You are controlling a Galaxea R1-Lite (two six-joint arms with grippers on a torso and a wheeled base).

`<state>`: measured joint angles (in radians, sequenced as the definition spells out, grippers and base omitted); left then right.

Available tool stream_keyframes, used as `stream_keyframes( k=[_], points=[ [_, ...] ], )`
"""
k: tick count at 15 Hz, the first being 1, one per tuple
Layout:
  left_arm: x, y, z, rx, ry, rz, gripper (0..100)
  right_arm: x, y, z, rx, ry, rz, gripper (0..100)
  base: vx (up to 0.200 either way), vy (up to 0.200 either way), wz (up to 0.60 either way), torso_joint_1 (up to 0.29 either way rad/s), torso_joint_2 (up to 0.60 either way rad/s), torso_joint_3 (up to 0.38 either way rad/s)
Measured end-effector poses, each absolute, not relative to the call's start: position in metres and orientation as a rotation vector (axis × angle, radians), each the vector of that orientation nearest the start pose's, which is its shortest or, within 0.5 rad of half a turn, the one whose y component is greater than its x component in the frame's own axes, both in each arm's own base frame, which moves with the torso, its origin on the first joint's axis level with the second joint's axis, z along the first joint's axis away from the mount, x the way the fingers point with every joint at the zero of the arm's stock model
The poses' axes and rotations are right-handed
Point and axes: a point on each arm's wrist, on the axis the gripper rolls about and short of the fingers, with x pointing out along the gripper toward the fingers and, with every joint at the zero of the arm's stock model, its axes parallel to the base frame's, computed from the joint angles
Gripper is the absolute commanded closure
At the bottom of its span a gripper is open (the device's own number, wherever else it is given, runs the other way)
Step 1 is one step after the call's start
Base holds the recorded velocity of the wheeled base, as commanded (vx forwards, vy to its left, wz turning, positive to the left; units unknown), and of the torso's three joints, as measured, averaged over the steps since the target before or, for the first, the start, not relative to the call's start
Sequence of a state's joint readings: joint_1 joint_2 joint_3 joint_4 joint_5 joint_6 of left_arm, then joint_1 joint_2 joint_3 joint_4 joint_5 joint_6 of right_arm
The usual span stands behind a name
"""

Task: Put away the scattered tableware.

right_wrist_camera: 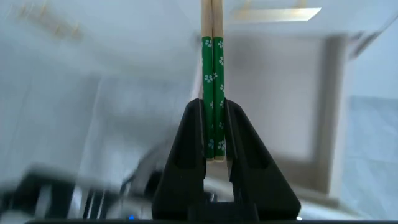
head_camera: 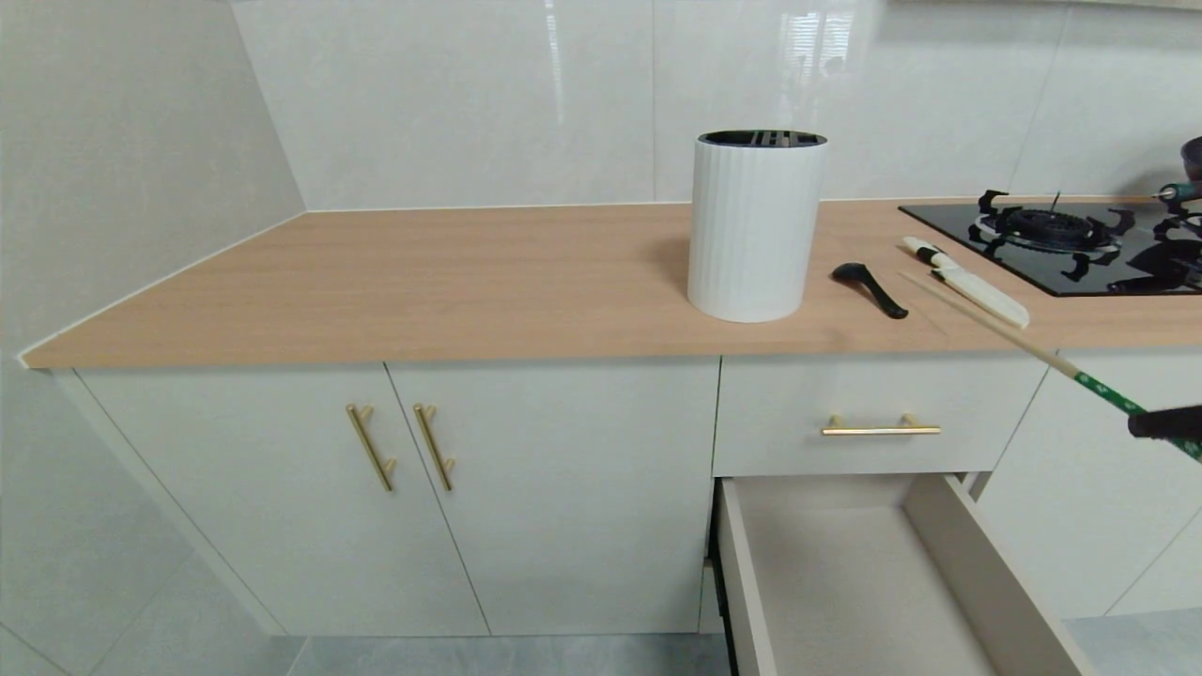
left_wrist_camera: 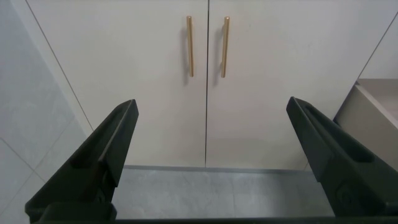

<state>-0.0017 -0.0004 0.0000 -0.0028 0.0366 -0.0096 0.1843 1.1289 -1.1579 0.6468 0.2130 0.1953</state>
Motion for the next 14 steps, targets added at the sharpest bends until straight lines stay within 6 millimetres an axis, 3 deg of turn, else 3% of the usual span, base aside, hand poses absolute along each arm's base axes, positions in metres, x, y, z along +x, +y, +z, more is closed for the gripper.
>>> stream_keyframes(
  k=[3,6,10,14],
  points=[
    [-0.023,0.001,0.076,-0.009,-0.003,0.035,0,0.101,0.033,0.263,0.152,0.742,0.406,100,0.000,0.000,0.00,0.000,0.00,0.000],
    [-0.023,0.001,0.076,-0.010,-0.003,0.035,0,0.099,0.044,0.236,0.102,0.861,0.482,100,0.000,0.000,0.00,0.000,0.00,0.000],
    [-0.023,0.001,0.076,-0.010,-0.003,0.035,0,0.125,0.060,0.200,0.056,1.082,0.475,100,0.000,0.000,0.00,0.000,0.00,0.000],
    [-0.023,0.001,0.076,-0.010,-0.003,0.035,0,0.154,0.071,0.166,-0.013,1.260,0.362,100,0.000,0.000,0.00,0.000,0.00,0.000]
  ],
)
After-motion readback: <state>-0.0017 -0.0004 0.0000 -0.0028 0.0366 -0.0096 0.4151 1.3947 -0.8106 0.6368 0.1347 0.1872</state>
